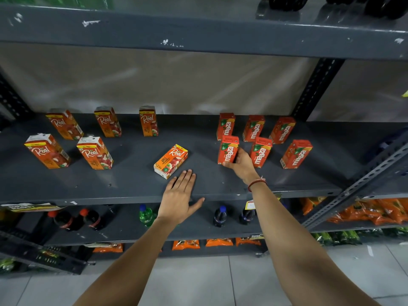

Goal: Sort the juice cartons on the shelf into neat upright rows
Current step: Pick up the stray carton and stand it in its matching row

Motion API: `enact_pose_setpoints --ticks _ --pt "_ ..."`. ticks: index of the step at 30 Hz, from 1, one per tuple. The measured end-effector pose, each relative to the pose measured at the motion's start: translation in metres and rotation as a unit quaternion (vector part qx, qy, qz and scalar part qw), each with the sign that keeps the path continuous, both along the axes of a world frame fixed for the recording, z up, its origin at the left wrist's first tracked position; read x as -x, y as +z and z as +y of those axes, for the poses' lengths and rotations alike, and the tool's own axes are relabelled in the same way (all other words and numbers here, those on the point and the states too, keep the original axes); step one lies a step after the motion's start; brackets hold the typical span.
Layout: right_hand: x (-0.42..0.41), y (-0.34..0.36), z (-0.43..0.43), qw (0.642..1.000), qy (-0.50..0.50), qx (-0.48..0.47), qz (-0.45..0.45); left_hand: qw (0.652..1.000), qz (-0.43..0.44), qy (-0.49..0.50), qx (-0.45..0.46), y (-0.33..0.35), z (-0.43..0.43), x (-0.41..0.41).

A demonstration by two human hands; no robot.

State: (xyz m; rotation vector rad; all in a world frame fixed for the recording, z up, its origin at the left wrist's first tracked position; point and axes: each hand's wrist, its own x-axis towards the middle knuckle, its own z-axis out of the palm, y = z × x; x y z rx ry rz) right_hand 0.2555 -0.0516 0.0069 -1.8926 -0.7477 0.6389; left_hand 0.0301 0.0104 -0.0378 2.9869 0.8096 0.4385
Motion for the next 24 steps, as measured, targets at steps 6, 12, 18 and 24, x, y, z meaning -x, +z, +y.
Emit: enact_pose_setpoints --ticks 6,12,18,24 --pt "0.008 -0.003 -0.003 0.998 -0.04 0.009 -0.04 1.0 0.006 -0.003 0.006 0.0 0.001 0.001" --pt "0.056 -0.006 -0.013 0.958 -0.264 -0.076 -0.086 0.999 -0.011 -0.034 0.041 0.003 0.003 0.007" --pt "0.111 0.0 0.012 0.961 -0.255 -0.102 -0.04 0.989 -0.136 -0.01 0.051 0.013 0.011 0.042" --pt "0.149 0.013 0.062 0.993 -0.101 0.011 0.053 0.988 -0.139 0.046 0.057 0.025 0.041 0.082"
